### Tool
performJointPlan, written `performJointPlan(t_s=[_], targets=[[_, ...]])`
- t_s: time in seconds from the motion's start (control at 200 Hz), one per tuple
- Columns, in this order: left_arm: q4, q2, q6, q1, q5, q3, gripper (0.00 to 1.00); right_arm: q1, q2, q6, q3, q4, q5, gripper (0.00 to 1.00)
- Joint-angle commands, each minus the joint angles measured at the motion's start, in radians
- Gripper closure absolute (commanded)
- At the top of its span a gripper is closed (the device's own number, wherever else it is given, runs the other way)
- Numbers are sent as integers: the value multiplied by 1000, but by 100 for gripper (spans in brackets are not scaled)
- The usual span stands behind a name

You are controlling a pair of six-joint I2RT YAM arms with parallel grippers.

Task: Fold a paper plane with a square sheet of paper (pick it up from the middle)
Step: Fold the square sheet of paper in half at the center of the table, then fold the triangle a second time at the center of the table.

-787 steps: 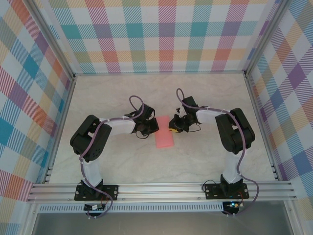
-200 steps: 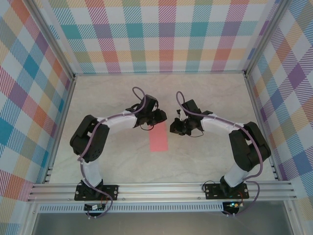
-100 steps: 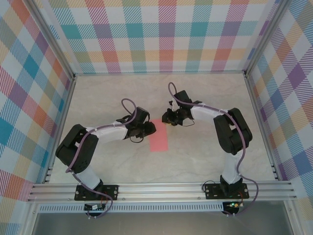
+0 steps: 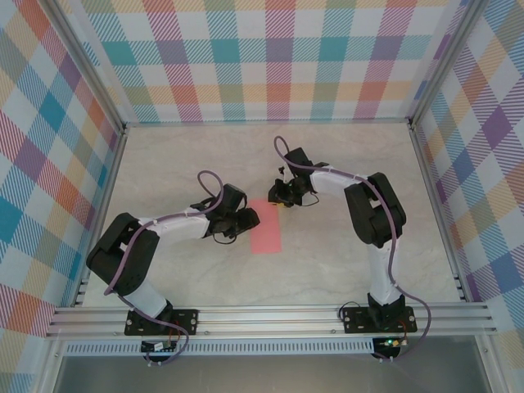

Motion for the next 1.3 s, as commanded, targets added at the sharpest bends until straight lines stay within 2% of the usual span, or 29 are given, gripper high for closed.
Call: performJointPlan(t_s=[0.0,0.27,0.48,0.585,0.73,1.295], targets=[[-27,-38,-27,11,36,-28,44,2,27,-14,25,-51,39,77],[1,-53,-52,10,153,-72,41,2,58,28,15,-68,57,77],[52,-56,-81,2,233,-103,42,2,65,40,18,-74,63,77],[80,-53,-93,-2,254,-117,47,3,68,41,20,-74,62,77],[91,-47,-97,-4,261,-122,60,2,70,40,22,-75,60,78],[162,-10,-117,-6,251,-151,82,1,46,35,39,-67,22,78]])
